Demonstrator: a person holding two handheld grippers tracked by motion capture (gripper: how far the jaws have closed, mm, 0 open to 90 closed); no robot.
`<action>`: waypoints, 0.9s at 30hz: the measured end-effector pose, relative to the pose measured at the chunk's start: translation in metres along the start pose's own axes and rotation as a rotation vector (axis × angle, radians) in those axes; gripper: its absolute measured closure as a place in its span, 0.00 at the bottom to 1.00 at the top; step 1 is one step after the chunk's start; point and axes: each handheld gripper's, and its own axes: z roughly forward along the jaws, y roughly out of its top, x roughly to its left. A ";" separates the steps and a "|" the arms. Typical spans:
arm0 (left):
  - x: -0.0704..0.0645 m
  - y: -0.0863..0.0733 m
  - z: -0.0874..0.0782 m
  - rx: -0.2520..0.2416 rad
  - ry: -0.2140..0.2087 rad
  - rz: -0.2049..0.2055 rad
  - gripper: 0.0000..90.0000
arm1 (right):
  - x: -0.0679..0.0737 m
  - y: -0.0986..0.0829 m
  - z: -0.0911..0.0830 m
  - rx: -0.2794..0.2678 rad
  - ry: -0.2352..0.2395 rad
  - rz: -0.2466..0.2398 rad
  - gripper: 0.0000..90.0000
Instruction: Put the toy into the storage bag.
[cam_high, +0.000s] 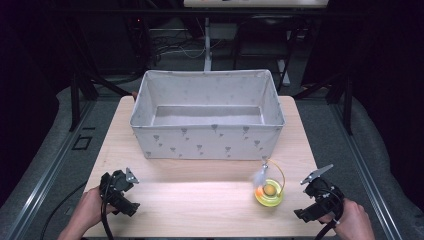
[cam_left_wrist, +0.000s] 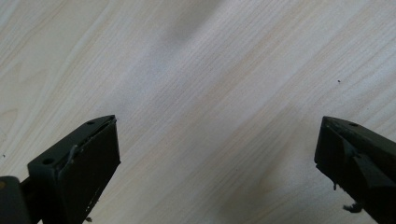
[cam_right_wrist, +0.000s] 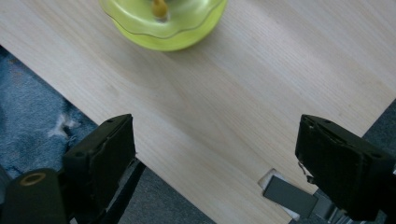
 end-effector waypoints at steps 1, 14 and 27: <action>0.000 0.000 0.000 0.001 0.000 0.002 0.00 | 0.001 0.002 -0.001 0.005 -0.001 -0.005 0.13; -0.001 0.004 0.004 0.015 -0.011 0.012 0.00 | 0.007 0.017 -0.003 -0.019 0.030 -0.053 0.14; -0.002 0.005 0.006 0.022 -0.019 0.019 0.00 | 0.015 0.039 -0.006 -0.036 0.025 -0.080 0.10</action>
